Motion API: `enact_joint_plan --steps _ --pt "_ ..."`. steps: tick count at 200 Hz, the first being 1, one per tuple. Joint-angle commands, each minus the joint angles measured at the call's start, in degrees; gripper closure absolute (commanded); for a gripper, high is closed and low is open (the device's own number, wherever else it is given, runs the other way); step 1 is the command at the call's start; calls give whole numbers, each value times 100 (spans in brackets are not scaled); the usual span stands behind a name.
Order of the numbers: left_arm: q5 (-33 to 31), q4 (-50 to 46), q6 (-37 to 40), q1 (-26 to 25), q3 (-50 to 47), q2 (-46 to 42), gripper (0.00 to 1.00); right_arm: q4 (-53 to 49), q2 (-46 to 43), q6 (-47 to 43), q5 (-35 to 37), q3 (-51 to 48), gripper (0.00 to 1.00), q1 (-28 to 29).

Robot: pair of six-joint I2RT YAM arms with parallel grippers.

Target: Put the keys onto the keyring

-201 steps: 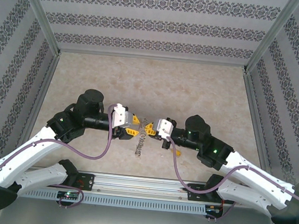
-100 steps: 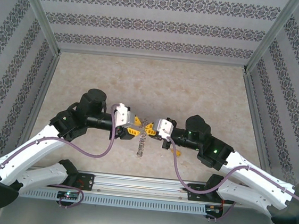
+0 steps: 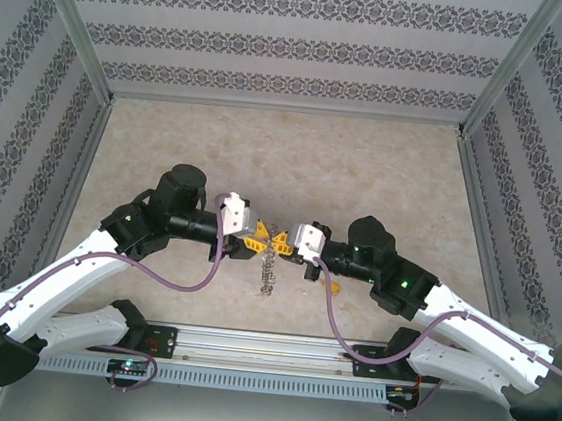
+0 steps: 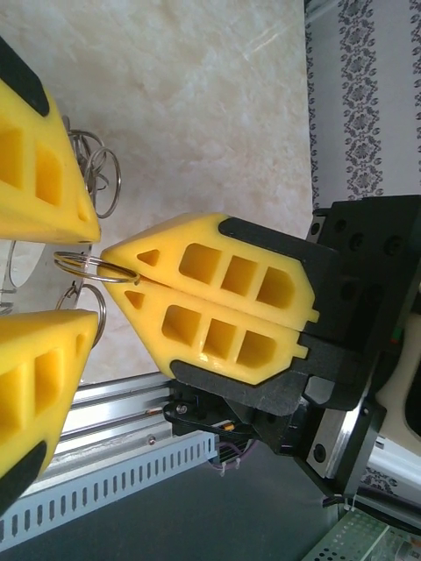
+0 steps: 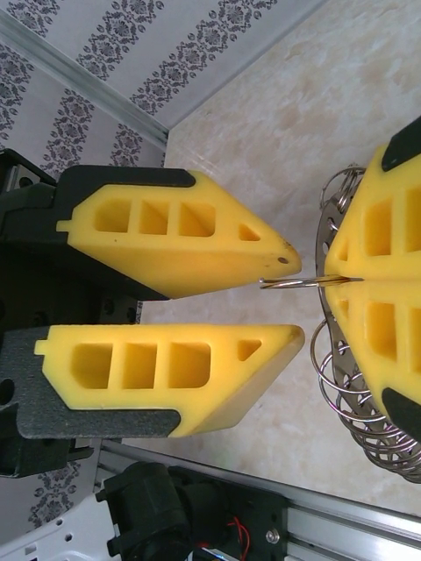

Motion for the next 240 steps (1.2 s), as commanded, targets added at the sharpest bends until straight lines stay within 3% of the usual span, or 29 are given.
enact_joint_plan --steps 1,84,149,172,188,240 --pt "109 203 188 40 177 -48 75 256 -9 92 -154 45 100 54" --pt "151 92 239 29 224 65 85 247 15 92 -211 81 100 58" --pt "142 18 274 29 252 157 86 264 39 101 -254 72 100 51" --pt "97 -9 305 29 261 144 91 273 0 117 -260 63 100 54" --pt "107 -26 327 32 262 138 100 273 -23 110 -258 55 100 57" --pt "210 -102 392 31 295 104 100 320 -57 145 -164 11 100 54"
